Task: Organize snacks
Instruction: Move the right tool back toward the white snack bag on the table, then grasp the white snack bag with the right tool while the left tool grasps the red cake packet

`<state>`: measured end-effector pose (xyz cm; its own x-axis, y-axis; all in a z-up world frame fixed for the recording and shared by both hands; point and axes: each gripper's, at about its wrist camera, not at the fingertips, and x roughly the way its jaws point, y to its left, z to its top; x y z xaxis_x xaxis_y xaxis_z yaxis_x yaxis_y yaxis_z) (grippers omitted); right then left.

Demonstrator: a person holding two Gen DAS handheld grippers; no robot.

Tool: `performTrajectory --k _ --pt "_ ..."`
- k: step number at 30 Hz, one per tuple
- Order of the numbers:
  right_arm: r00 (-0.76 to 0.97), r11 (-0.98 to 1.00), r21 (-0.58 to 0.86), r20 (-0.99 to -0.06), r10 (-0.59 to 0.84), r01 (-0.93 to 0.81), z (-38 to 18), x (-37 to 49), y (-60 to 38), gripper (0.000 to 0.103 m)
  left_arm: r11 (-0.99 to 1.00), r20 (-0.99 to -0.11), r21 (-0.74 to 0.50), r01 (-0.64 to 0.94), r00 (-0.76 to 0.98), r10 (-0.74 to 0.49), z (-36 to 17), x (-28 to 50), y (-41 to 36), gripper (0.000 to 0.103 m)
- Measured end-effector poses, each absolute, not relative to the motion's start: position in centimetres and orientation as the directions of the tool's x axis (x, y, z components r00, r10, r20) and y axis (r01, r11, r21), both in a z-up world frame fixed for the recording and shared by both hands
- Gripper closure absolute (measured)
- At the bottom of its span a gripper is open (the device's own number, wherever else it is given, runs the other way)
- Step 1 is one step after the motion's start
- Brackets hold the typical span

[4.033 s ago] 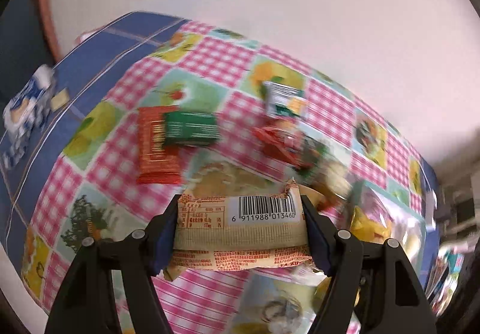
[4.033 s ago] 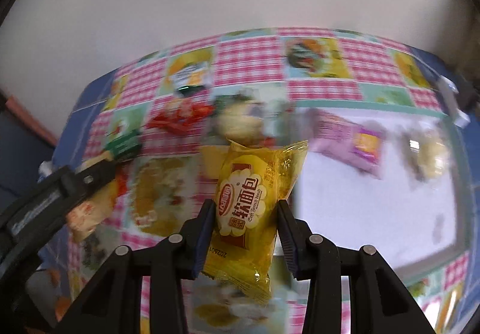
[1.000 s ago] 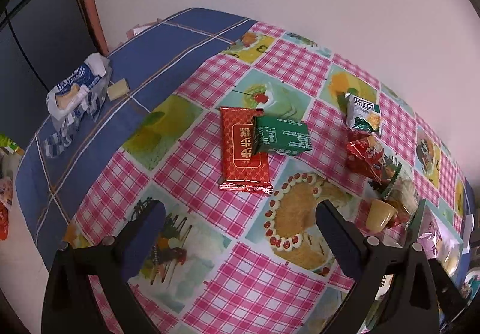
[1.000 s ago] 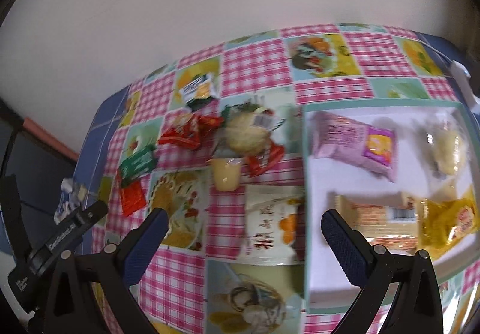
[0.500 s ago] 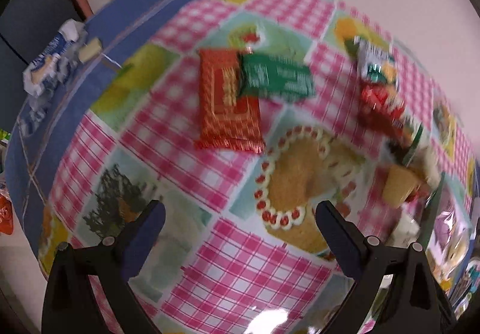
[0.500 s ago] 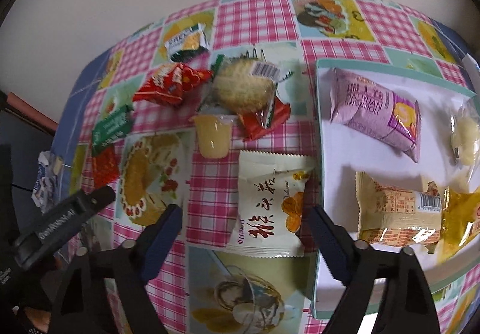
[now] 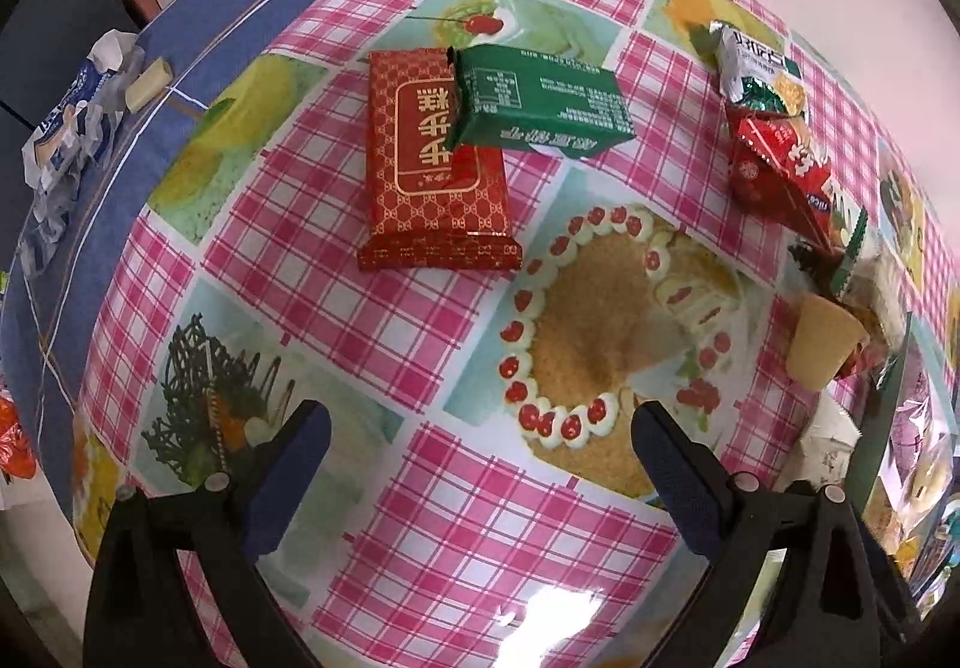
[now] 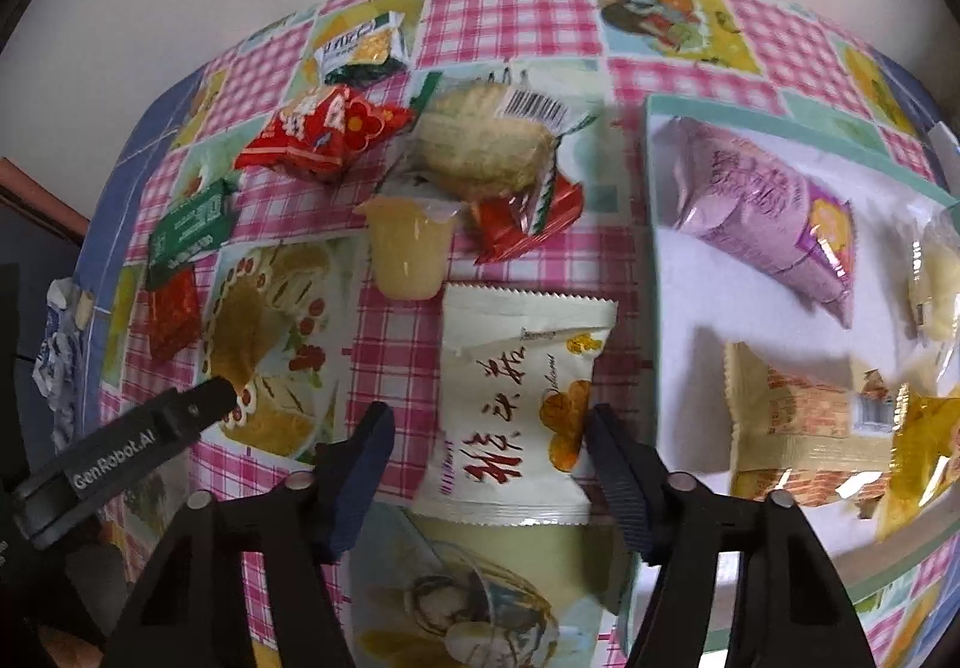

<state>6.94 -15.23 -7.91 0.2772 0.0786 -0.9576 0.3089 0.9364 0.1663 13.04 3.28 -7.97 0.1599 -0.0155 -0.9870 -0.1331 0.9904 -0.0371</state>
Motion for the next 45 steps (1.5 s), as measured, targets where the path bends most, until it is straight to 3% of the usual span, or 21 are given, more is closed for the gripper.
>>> performTrajectory --k 18,33,40,45 --pt "0.292 0.940 0.130 -0.956 0.035 0.315 -8.9 8.7 -14.2 0.041 0.960 -0.947 -0.186 -0.208 0.300 -0.118 -6.0 16.2 8.7 0.003" --pt "0.307 0.933 0.142 -0.951 0.036 0.331 -8.9 10.5 -15.4 0.041 0.964 -0.951 -0.144 -0.226 0.302 -0.071 -8.8 21.0 11.3 0.003" --pt "0.315 0.933 0.134 -0.949 0.023 0.335 -8.8 10.5 -15.8 0.041 0.978 -0.942 -0.100 -0.184 0.334 -0.034 -9.3 23.0 10.7 0.011" --pt "0.315 0.938 0.110 -0.949 0.001 0.329 -8.8 10.4 -15.2 0.042 0.992 -0.936 -0.010 -0.124 0.349 0.034 -9.2 24.1 8.8 0.040"
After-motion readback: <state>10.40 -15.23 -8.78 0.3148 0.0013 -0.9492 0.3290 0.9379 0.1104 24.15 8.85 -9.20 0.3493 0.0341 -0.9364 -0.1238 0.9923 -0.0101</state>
